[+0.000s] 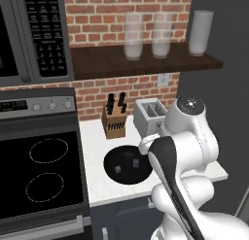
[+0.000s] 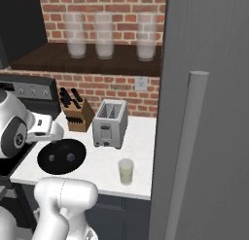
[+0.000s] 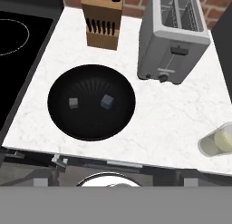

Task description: Grab a lemon wedge from the fridge and one ice cube from the ice bowl, and put them in the glass of lemonade.

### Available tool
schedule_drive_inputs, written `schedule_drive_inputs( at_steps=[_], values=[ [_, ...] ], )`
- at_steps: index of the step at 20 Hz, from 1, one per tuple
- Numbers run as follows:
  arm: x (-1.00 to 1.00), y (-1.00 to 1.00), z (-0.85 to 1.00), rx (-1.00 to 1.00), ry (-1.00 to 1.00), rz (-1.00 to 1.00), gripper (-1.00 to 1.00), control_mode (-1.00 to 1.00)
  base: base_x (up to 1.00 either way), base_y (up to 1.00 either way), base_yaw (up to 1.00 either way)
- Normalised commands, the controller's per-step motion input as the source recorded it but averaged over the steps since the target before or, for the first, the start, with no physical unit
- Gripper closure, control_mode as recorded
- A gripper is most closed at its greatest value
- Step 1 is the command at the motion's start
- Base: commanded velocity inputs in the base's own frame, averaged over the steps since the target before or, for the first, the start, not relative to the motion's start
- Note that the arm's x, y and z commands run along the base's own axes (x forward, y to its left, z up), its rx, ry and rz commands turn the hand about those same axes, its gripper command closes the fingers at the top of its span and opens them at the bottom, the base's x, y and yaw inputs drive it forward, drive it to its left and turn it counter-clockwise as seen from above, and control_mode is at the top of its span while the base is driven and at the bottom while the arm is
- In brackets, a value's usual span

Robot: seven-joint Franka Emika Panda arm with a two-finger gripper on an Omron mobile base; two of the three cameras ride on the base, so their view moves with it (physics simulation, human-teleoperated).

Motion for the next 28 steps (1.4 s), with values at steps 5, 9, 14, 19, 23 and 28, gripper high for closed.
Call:
schedule_drive_inputs(
  at_steps=[5, 9, 14, 19, 23, 28],
  values=[
    [0.53, 0.0, -0.3, 0.0, 0.06, 0.0, -1.0, -1.0, 0.0, 0.0, 0.0],
    [0.75, 0.08, -0.77, 0.0, 0.26, 0.01, -1.0, -1.0, 0.0, 0.0, 0.0],
    [0.91, 0.22, -0.84, 0.0, 0.24, -0.01, -1.0, -1.0, 0.0, 0.0, 0.0],
    [0.84, 0.42, -0.6, 0.0, 0.04, -0.07, -1.0, -1.0, 0.0, 0.0, 0.0],
    [0.59, 0.46, -0.57, 0.0, -0.01, -0.1, -1.0, -1.0, 0.0, 0.0, 0.0],
    [0.3, 0.01, -0.43, -0.01, -0.01, -0.17, -1.0, -1.0, 0.0, 0.0, 0.0]
  ],
)
